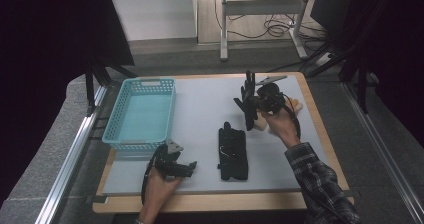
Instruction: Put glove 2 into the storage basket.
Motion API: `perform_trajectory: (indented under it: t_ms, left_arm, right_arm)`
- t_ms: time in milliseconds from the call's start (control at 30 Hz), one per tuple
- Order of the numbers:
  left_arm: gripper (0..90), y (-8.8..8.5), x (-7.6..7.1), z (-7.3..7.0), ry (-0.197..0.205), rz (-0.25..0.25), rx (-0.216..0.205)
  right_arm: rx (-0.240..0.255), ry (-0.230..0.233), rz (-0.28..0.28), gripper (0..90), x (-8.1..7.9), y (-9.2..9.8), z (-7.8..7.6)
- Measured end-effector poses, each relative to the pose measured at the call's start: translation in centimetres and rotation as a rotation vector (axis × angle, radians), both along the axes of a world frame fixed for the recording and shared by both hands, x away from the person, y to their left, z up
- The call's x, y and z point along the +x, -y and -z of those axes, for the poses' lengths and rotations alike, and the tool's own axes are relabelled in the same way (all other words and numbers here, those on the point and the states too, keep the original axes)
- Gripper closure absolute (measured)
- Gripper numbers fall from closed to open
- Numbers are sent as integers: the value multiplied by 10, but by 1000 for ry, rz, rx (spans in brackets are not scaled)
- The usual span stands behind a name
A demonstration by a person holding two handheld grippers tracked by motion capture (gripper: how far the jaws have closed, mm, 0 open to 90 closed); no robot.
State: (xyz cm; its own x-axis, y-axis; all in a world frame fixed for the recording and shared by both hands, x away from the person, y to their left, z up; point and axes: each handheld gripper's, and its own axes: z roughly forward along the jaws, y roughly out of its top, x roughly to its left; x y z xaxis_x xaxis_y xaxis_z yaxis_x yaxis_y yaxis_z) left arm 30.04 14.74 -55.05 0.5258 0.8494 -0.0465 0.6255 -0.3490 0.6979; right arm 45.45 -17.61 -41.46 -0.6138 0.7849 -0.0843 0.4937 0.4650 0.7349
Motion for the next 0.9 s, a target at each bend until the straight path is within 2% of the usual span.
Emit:
perform_trajectory:
  t_ms: [100,200,367,467,500,533,567,633,767,833,900]
  left_arm:
    - [34,0,0,0,0,0,0]
    - [34,0,0,0,0,0,0]
    - [34,0,0,0,2,-1,-2]
    - [35,0,0,0,2,-1,0]
    - [34,0,0,0,1,-1,1]
    - [35,0,0,0,1,0,1]
    - [35,0,0,0,1,0,1]
    - [35,0,0,0,3,-1,-2]
    - [35,0,0,0,2,-1,-2]
    - [34,0,0,0,2,-1,-2]
    - [34,0,0,0,2,-1,-2]
  right_arm:
    - [-26,-10,-10,854,-14,10,-1]
    - [-45,-31,-32,852,-25,10,6]
    - [-47,-72,-95,836,-39,-10,30]
    - [30,-104,-163,736,-44,-29,39]
    - [75,-134,-202,703,-45,-36,41]
    - [94,-146,-220,682,-45,-40,42]
    - [101,-147,-229,667,-45,-44,41]
    - [79,-109,-226,643,-43,-46,38]
    - [50,-70,-196,608,-33,-37,40]
    - [34,-69,-183,585,-27,-32,46]
    - [44,-75,-180,554,-21,-30,52]
